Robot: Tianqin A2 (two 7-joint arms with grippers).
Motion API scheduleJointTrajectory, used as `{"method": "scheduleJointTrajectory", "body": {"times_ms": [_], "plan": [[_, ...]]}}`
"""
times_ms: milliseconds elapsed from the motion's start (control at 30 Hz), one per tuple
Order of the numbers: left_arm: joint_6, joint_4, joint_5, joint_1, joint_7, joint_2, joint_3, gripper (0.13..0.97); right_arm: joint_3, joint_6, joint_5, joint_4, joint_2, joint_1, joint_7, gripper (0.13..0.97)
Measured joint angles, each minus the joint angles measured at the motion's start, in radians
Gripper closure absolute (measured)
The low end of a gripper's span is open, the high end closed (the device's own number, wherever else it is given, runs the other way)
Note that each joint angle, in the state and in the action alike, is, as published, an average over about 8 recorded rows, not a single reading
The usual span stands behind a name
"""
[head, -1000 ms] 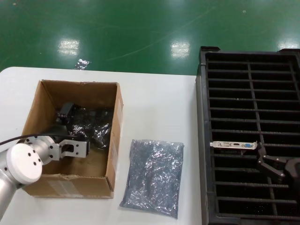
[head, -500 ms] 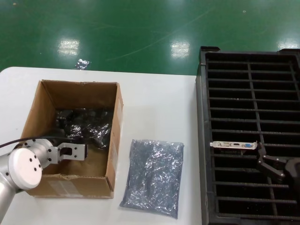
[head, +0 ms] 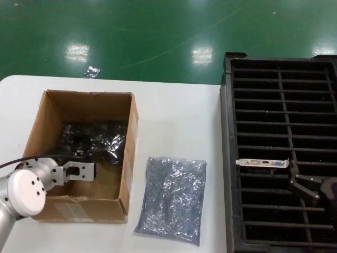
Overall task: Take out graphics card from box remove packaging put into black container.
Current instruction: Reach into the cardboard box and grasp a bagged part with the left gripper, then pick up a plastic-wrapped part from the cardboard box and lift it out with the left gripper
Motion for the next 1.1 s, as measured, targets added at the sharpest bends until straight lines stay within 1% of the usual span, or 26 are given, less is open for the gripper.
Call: {"method": "scheduleJointTrajectory", "body": {"times_ms": [167,200,333,467,667,767,867,1100], "plan": [[0.015,-0.035,0.032,0.017,-0.022,-0.007,-0.017,0.82,0.0,0.0,0.0,0.0,0.0,0.0,0.0,0.129],[0.019,-0.044,0.04,0.021,-0.028,-0.009,-0.021,0.82,0.0,0.0,0.0,0.0,0.0,0.0,0.0,0.129],[0.037,-0.086,0.079,0.039,-0.055,-0.017,-0.044,0.872,0.0,0.0,0.0,0.0,0.0,0.0,0.0,0.129],[0.061,-0.142,0.123,0.062,-0.087,-0.025,-0.072,0.923,0.0,0.0,0.0,0.0,0.0,0.0,0.0,0.129],[0.101,-0.245,0.187,0.101,-0.133,-0.035,-0.121,0.931,0.0,0.0,0.0,0.0,0.0,0.0,0.0,0.129],[0.119,-0.304,0.216,0.121,-0.152,-0.04,-0.149,0.944,0.0,0.0,0.0,0.0,0.0,0.0,0.0,0.129],[0.141,-0.377,0.247,0.144,-0.175,-0.044,-0.183,0.957,0.0,0.0,0.0,0.0,0.0,0.0,0.0,0.129],[0.212,-0.595,0.326,0.218,-0.237,-0.056,-0.291,0.958,0.0,0.0,0.0,0.0,0.0,0.0,0.0,0.129]]}}
